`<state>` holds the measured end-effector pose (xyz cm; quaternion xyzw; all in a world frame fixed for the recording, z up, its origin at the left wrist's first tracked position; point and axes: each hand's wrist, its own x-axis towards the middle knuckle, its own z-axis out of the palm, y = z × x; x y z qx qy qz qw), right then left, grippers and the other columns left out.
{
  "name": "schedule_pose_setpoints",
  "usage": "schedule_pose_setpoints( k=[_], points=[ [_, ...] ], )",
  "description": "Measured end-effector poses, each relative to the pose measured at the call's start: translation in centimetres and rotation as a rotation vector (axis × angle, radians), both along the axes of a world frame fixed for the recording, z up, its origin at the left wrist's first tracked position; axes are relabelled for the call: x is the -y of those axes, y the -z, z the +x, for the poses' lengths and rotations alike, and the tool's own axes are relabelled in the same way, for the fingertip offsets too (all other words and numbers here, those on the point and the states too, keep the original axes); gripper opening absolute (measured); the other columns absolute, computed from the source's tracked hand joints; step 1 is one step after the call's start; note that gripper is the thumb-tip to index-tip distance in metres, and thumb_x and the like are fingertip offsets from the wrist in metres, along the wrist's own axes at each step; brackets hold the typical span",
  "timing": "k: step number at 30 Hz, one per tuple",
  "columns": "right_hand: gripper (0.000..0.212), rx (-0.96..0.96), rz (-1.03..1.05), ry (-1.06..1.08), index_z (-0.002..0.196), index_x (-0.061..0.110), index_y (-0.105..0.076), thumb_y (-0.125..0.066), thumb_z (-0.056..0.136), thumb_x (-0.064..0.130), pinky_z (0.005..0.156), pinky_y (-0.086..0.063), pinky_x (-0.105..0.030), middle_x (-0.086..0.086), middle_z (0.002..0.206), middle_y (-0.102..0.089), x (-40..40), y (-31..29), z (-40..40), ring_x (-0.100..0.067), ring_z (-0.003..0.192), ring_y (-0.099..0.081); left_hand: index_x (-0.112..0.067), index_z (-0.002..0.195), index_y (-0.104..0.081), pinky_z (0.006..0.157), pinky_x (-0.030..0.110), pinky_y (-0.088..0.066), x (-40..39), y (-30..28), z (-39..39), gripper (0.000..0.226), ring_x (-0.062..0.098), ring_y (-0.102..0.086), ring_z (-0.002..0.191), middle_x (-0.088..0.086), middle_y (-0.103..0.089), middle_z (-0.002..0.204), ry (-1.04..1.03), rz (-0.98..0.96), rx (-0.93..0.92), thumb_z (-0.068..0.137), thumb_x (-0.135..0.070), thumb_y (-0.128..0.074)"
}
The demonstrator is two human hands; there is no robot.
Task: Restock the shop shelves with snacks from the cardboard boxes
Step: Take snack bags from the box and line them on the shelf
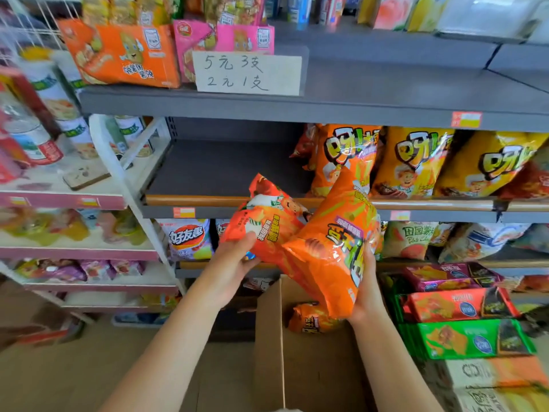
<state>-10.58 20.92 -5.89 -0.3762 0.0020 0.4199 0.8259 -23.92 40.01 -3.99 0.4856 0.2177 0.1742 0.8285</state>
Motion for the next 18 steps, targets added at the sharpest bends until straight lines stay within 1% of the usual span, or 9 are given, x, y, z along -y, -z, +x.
schedule_pose_setpoints(
  k=[1,3,5,7,9,11,13,15,18],
  points=[
    [0.069,0.029,0.000,-0.056,0.102,0.018,-0.080,-0.088,0.050,0.063,0.061,-0.062,-0.039,-0.013,0.103,-0.076,0.1,0.0,0.3,-0.028,0.085,-0.076,-0.021,0.139,-0.051,0.098,0.042,-0.054,-0.8,-0.2,-0.6,0.101,0.020,-0.063,0.120,0.005,-0.066,0.131,-0.024,-0.028,0.002,0.055,-0.067,-0.085],
    [0.085,0.055,-0.041,-0.156,0.092,0.017,-0.083,-0.097,0.019,0.059,0.061,-0.062,-0.040,-0.015,0.103,-0.076,0.6,0.4,1.1,-0.030,0.086,-0.076,-0.020,0.144,-0.047,0.095,0.046,-0.054,-2.4,-0.4,-1.5,0.096,0.026,-0.063,0.120,0.009,-0.063,0.134,-0.075,-0.110,-0.026,0.069,-0.078,-0.063],
    [0.104,0.046,-0.125,-0.217,0.105,0.014,-0.079,-0.097,0.013,0.059,0.062,-0.061,-0.042,-0.019,0.107,-0.074,0.9,1.0,2.1,-0.033,0.088,-0.075,-0.023,0.141,-0.051,0.090,0.049,-0.053,-3.9,-0.3,-2.2,0.089,0.029,-0.065,0.114,0.011,-0.067,0.126,-0.066,-0.180,-0.064,0.074,-0.080,-0.045],
    [0.121,0.061,-0.193,-0.281,0.122,0.011,-0.070,-0.097,0.014,0.059,0.064,-0.061,-0.044,-0.021,0.111,-0.072,1.2,1.4,2.9,-0.035,0.091,-0.074,-0.021,0.133,-0.059,0.080,0.044,-0.054,-5.0,-0.3,-2.5,0.078,0.028,-0.070,0.097,0.011,-0.071,0.113,-0.001,-0.139,-0.160,0.081,-0.077,-0.042],
    [0.127,0.106,-0.247,-0.353,0.127,0.008,-0.065,-0.098,0.014,0.058,0.064,-0.061,-0.044,-0.023,0.110,-0.072,1.3,1.4,3.2,-0.036,0.091,-0.074,-0.021,0.129,-0.061,0.079,0.044,-0.055,-5.7,-0.1,-2.6,0.064,0.027,-0.071,0.091,0.012,-0.071,0.109,0.051,-0.004,-0.315,0.088,-0.068,-0.047],
    [0.129,0.164,-0.330,-0.439,0.127,0.008,-0.061,-0.098,0.013,0.056,0.065,-0.061,-0.044,-0.023,0.108,-0.073,1.2,1.2,3.3,-0.036,0.089,-0.074,-0.027,0.127,-0.062,0.093,0.047,-0.054,-6.4,0.1,-2.5,0.059,0.025,-0.071,0.100,0.006,-0.072,0.112,0.111,0.202,-0.455,0.082,-0.066,-0.062],
    [0.125,0.206,-0.394,-0.536,0.127,0.008,-0.060,-0.100,0.017,0.053,0.075,-0.059,-0.046,-0.023,0.111,-0.072,0.8,1.0,3.3,-0.036,0.093,-0.073,-0.037,0.122,-0.065,0.099,0.036,-0.049,-7.0,-0.3,-2.3,0.059,0.010,-0.066,0.105,-0.011,-0.070,0.116,0.268,0.556,-0.551,0.071,-0.066,-0.074],
    [0.117,0.250,-0.402,-0.623,0.126,0.009,-0.061,-0.101,0.024,0.050,0.087,-0.055,-0.048,-0.021,0.115,-0.071,0.1,0.6,2.9,-0.035,0.098,-0.072,-0.040,0.126,-0.063,0.096,0.025,-0.044,-6.8,-1.1,-1.6,0.058,-0.001,-0.059,0.108,-0.021,-0.064,0.122,0.521,0.852,-0.650,0.074,-0.063,-0.076],
    [0.105,0.292,-0.390,-0.687,0.119,0.011,-0.065,-0.100,0.029,0.050,0.085,-0.057,-0.044,-0.017,0.114,-0.073,-0.9,0.2,2.7,-0.031,0.098,-0.072,-0.037,0.134,-0.054,0.091,0.017,-0.045,-5.6,-1.5,-0.4,0.055,0.002,-0.056,0.113,-0.025,-0.058,0.126,0.884,0.924,-0.713,0.084,-0.050,-0.073]
  ],
)
